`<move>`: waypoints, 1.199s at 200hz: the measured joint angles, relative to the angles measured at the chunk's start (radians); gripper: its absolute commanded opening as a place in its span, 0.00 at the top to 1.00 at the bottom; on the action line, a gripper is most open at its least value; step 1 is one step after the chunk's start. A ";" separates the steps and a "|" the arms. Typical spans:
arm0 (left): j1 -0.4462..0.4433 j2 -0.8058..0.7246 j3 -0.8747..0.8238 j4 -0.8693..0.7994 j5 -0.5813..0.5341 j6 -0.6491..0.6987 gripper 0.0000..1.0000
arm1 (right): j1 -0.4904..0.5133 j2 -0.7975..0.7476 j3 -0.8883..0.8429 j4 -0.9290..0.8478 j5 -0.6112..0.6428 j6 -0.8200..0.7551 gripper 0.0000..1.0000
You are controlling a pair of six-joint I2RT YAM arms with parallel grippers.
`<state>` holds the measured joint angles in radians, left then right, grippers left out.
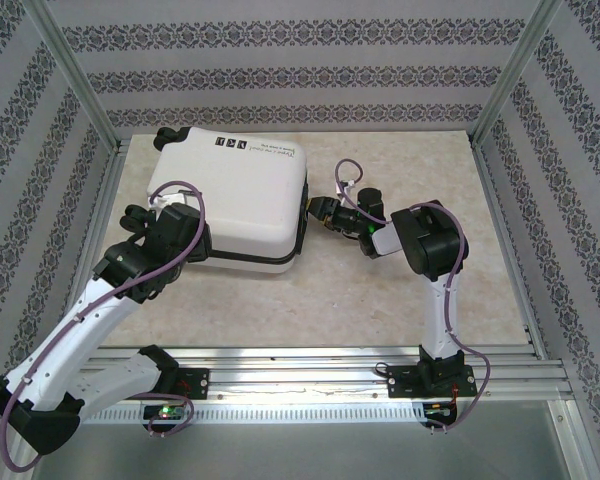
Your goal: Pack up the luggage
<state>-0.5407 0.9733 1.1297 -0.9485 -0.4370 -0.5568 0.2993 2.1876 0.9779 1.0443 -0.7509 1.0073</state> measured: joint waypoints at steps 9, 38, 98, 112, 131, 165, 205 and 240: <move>0.001 0.000 -0.004 0.000 0.003 -0.002 0.31 | 0.000 0.002 0.002 0.000 -0.002 0.004 0.59; 0.006 0.008 -0.010 0.004 0.017 -0.002 0.31 | 0.000 0.008 0.012 0.017 -0.021 0.016 0.70; 0.058 0.028 -0.041 0.051 0.050 0.005 0.31 | -0.002 0.009 0.005 0.040 -0.036 0.039 0.80; 0.085 0.035 -0.051 0.076 0.064 0.011 0.31 | -0.002 0.009 -0.007 0.060 -0.027 0.043 0.84; 0.132 0.037 -0.077 0.111 0.094 0.026 0.31 | -0.002 0.006 -0.029 0.093 -0.012 0.046 0.87; 0.200 0.050 -0.105 0.156 0.152 0.048 0.31 | 0.002 -0.015 -0.077 0.132 0.011 0.053 0.91; 0.238 0.053 -0.105 0.175 0.204 0.083 0.31 | 0.026 -0.054 -0.171 0.172 0.023 0.058 0.93; 0.282 0.072 -0.105 0.209 0.240 0.114 0.32 | 0.098 -0.063 -0.278 0.176 0.020 0.064 0.93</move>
<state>-0.2588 1.0458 1.0248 -0.7399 -0.1974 -0.4431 0.3969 2.1242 0.6994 1.2201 -0.7307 1.0710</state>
